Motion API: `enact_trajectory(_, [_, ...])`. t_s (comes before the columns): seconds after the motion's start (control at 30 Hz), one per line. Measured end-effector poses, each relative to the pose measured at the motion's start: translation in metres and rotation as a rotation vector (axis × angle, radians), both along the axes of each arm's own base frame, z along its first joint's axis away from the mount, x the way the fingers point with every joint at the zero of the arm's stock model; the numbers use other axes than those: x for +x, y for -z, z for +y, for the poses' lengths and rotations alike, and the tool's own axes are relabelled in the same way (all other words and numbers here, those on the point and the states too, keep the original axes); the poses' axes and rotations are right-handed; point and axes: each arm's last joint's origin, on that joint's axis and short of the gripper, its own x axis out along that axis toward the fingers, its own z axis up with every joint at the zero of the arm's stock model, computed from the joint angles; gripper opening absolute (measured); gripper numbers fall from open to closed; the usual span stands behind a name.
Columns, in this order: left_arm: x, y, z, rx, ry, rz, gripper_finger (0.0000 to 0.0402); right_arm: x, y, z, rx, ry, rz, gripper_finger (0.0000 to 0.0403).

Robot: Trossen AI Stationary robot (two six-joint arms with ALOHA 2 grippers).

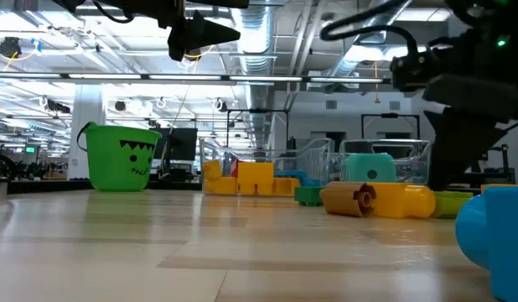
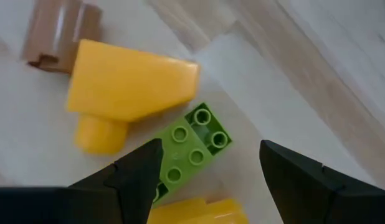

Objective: Pick & Place Toys
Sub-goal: Put the green gamepiece into the left transparent bin

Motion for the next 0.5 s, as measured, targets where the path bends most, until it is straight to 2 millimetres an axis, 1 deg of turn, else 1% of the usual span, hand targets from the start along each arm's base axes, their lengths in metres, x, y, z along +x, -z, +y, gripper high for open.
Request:
enact_trajectory(0.3, [0.000,0.000,0.000,-0.015,-0.002,-0.003,0.0270,-0.002,0.002,-0.004,-0.011,0.019,0.007,0.0263])
enact_trajectory(0.5, [0.000,0.000,0.000,-0.015,-0.002,-0.003,0.0270,-0.003,0.002,-0.014,-0.096,0.039,0.026,0.0263])
